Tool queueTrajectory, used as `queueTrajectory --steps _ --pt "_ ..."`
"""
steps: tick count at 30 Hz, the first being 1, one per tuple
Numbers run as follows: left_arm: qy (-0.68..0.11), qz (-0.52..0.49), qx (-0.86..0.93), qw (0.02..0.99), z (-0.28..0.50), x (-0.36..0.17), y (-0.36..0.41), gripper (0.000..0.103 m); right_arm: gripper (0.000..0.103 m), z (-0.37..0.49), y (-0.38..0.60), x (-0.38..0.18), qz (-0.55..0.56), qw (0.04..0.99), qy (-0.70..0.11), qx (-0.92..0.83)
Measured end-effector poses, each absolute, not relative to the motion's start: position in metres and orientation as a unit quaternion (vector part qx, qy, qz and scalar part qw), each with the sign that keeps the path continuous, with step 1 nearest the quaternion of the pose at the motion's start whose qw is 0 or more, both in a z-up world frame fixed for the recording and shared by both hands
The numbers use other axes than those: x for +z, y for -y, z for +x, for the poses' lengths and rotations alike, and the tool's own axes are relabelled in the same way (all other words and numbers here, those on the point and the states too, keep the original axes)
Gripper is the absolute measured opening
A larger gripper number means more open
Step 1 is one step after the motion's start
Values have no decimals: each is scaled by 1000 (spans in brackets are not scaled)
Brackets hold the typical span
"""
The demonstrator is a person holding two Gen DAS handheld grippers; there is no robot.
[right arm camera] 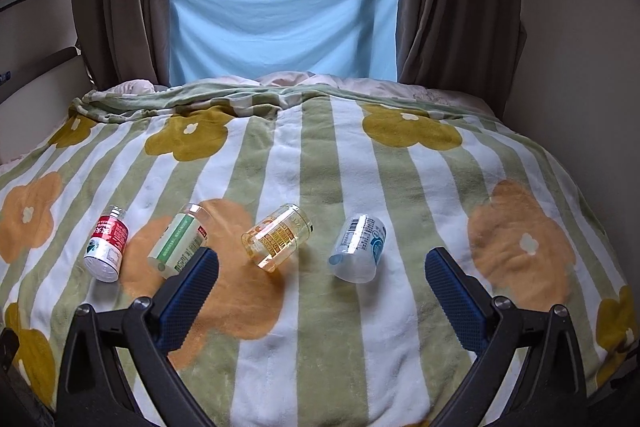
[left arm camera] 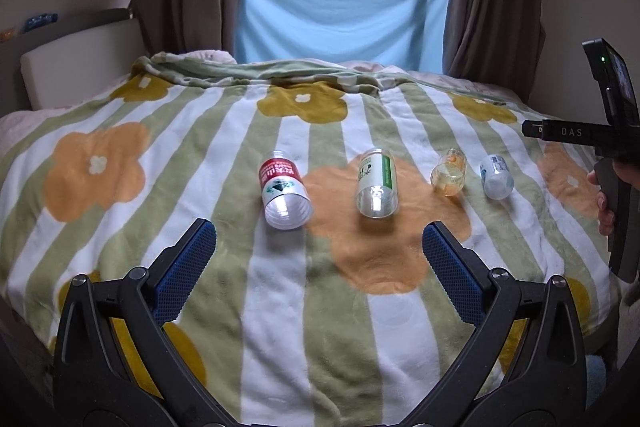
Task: Flip cup upside down
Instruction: 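Reach the right tool to the clear orange-C cup lying on its side and grasp it, then lift the cup with the right tool, set it upright on the blanket, open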
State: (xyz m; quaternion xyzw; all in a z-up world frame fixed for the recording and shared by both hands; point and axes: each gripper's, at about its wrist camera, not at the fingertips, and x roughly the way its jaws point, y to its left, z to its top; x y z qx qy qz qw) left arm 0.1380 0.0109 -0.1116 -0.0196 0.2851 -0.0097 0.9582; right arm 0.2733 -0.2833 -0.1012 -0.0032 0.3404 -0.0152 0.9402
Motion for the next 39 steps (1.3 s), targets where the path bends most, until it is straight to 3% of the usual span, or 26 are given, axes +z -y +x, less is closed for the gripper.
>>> queueTrajectory --steps 6,17,22,27,34,39 --pt "-305 -30 -1 952 153 -132 -21 103 103 375 298 -143 74 881 -466 30" --pt "-309 -43 5 950 157 -138 -33 103 102 464 282 -201 137 804 -579 17" --pt "-307 -52 6 950 156 -137 -39 103 86 478 281 -226 176 768 -615 8" --pt "-311 -55 5 949 154 -138 -43 103 60 483 281 -239 180 759 -625 -14" --pt "-311 -55 13 949 151 -132 -51 103 59 477 284 -235 187 764 -617 -5" --pt "-302 -60 16 951 139 -115 -57 103 59 453 275 -202 168 783 -598 36"
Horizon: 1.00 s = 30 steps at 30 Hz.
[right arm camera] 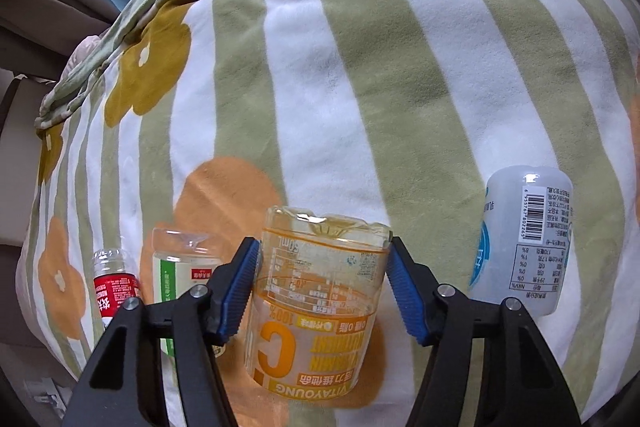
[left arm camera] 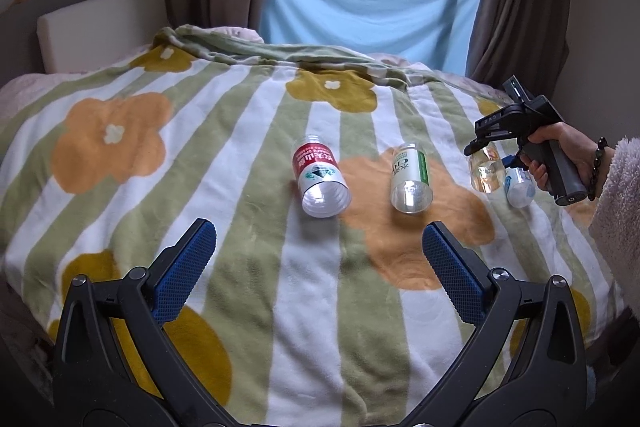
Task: Flip cup upside down
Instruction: 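Lift the cup with the right tool, set it upright on the blanket, open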
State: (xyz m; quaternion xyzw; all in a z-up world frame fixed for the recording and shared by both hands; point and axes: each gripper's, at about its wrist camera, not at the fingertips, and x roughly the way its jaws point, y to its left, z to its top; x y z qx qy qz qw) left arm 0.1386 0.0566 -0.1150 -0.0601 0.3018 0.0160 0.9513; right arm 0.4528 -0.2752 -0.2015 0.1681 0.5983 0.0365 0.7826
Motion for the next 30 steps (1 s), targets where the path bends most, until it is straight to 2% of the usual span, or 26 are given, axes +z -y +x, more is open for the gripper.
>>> queueTrajectory --steps 6,10,21,30 --pt "-310 -63 15 949 118 -100 -57 103 59 395 245 -149 128 800 -574 119" --pt "-314 -67 12 947 100 -95 -57 103 59 355 215 -141 116 787 -583 165" --pt "-335 -75 13 939 71 -90 -70 103 59 290 141 -220 79 746 -627 209" --pt "-353 -90 8 931 73 -100 -73 103 60 279 110 -238 34 755 -621 206"
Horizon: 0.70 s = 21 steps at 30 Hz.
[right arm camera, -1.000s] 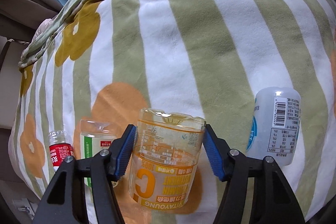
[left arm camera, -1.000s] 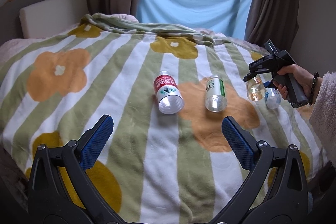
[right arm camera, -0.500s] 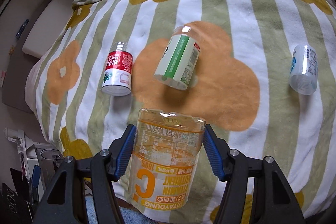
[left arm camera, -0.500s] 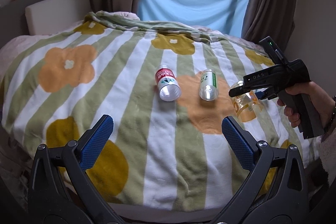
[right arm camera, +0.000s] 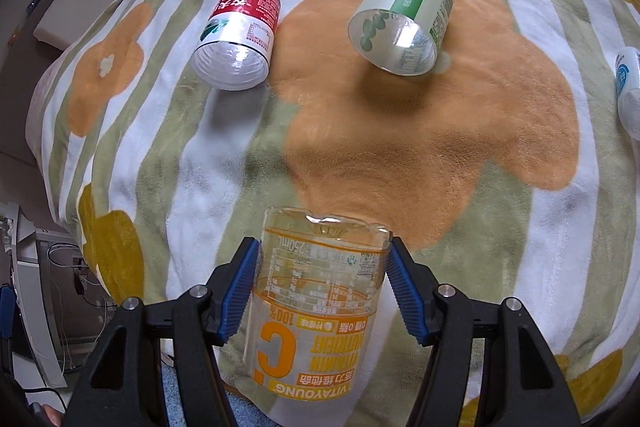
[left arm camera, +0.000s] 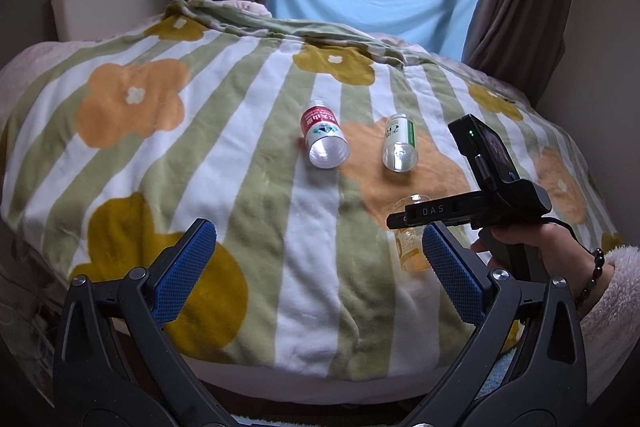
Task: Flip cup upside down
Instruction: 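Lift the cup with the right tool, set it upright on the blanket, open, then grasp the upright cup with the left tool while the right tool withdraws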
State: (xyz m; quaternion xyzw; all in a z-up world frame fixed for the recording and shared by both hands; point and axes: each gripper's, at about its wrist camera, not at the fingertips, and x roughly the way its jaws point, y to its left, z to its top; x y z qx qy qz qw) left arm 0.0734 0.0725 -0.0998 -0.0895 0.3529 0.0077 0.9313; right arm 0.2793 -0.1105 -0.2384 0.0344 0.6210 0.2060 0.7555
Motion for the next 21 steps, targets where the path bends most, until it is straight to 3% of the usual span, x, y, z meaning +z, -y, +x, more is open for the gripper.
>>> queueTrajectory --steps 6,7,9,11,21 --pt "-364 -84 7 928 75 -105 -69 103 65 284 111 -244 35 759 -620 197" --pt "-365 -84 7 927 76 -106 -69 103 69 285 113 -245 42 758 -621 193" --pt "-368 -85 7 926 76 -107 -69 103 95 286 119 -244 65 758 -622 184" --pt "-371 -86 7 925 77 -107 -68 103 102 286 126 -240 87 764 -613 183" --pt "-380 -62 -7 923 92 -90 -53 103 102 255 176 -192 78 800 -556 211"
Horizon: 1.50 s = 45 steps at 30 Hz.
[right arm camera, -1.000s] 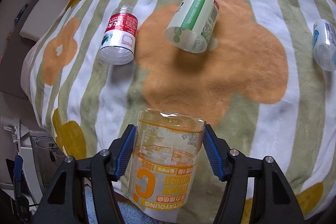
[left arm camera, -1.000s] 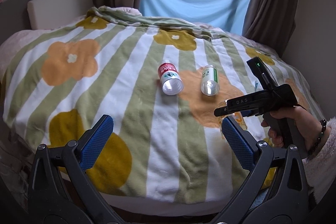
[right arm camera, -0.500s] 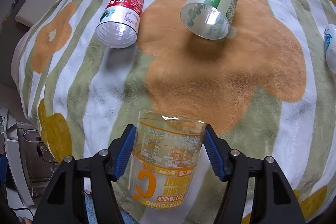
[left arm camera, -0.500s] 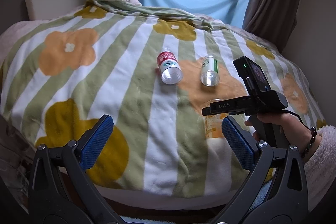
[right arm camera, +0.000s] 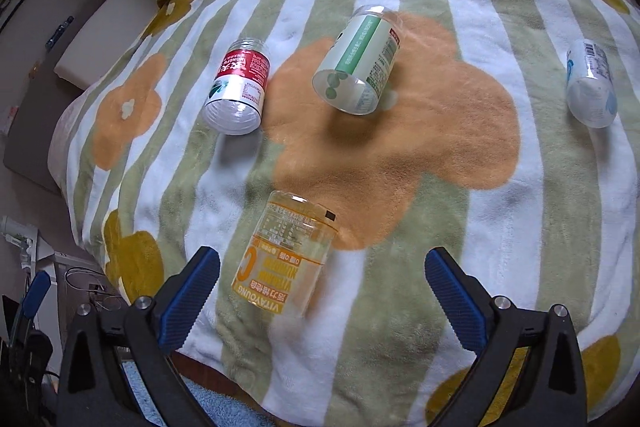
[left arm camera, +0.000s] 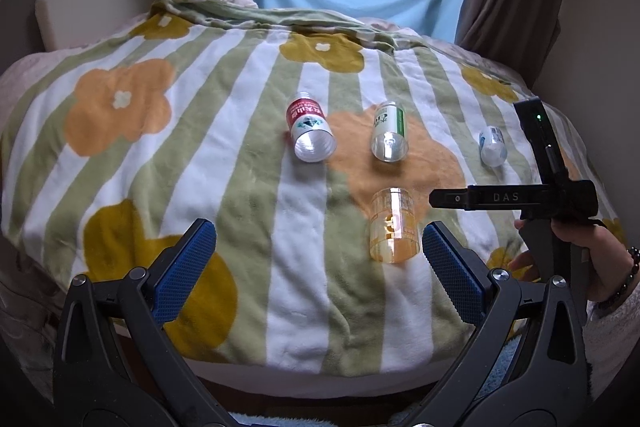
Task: Flip cup upside down
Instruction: 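Grasp the upright cup with the left tool while the right tool withdraws, then lift and rotate the cup with the left tool, lowering it rim-down onto the blanket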
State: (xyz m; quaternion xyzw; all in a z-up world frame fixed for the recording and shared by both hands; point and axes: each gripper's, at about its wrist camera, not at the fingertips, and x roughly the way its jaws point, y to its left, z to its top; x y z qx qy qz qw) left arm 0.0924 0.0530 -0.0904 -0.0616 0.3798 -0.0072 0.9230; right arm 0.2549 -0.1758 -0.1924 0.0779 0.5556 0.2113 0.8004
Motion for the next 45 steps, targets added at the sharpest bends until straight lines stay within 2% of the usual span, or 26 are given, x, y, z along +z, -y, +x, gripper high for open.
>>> queueTrajectory --steps 6,10,15,18,24,30,33,38,45 --pt "-398 -4 -32 917 138 -77 -20 103 103 216 208 -167 15 839 -495 224" --pt "-431 33 -54 900 180 -87 7 103 103 192 218 -167 -20 864 -452 220" --pt "-497 48 -87 862 229 -122 34 103 103 173 224 -180 -48 879 -423 217" --pt "-543 22 -103 833 255 -151 42 103 103 166 230 -189 -34 880 -416 227" --pt "-616 49 -102 780 287 -203 64 102 103 155 237 -201 -21 880 -405 246" --pt "-659 42 -100 745 304 -235 66 93 103 150 235 -214 -14 877 -396 271" --pt "-669 41 -99 735 307 -243 67 84 103 151 236 -223 -3 873 -400 279" --pt "-682 -1 -118 722 309 -253 64 60 103 152 238 -228 8 870 -404 281" --pt "-644 -20 -114 756 301 -232 55 58 103 151 242 -229 16 872 -400 281"
